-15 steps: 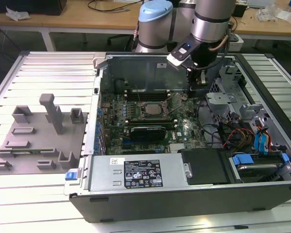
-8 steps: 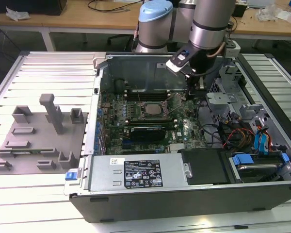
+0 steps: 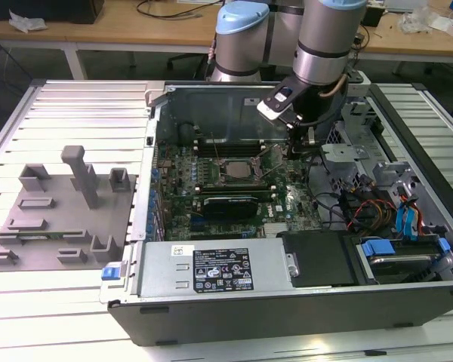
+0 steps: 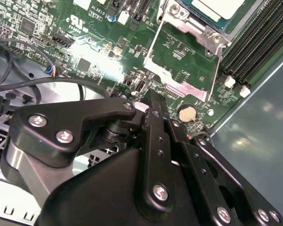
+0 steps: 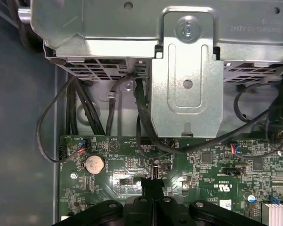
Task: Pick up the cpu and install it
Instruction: 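Close the cpu cover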
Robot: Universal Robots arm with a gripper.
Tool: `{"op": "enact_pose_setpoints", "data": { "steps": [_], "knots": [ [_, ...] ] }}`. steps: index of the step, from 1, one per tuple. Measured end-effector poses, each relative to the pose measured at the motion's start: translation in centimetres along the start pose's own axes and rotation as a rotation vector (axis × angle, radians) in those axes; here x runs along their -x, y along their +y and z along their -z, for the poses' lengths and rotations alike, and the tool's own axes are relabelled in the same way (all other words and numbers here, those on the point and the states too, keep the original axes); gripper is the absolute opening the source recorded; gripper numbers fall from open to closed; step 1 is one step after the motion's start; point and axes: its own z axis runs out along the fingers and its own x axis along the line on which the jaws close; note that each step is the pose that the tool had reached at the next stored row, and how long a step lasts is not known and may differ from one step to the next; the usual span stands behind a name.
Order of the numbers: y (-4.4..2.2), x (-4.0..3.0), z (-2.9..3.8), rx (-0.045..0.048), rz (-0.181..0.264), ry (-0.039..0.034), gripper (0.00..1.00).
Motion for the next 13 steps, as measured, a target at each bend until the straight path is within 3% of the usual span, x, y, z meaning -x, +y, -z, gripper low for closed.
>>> {"op": "enact_pose_setpoints", "data": {
  "steps": [8,13],
  "knots": [
    [0.01,-0.16,-0.06,0.0001,0.000,0.0019,0.11],
    [-0.01,-0.87,-0.17,-0.0001,-0.003,0.0014,0.11]
  ]
}}
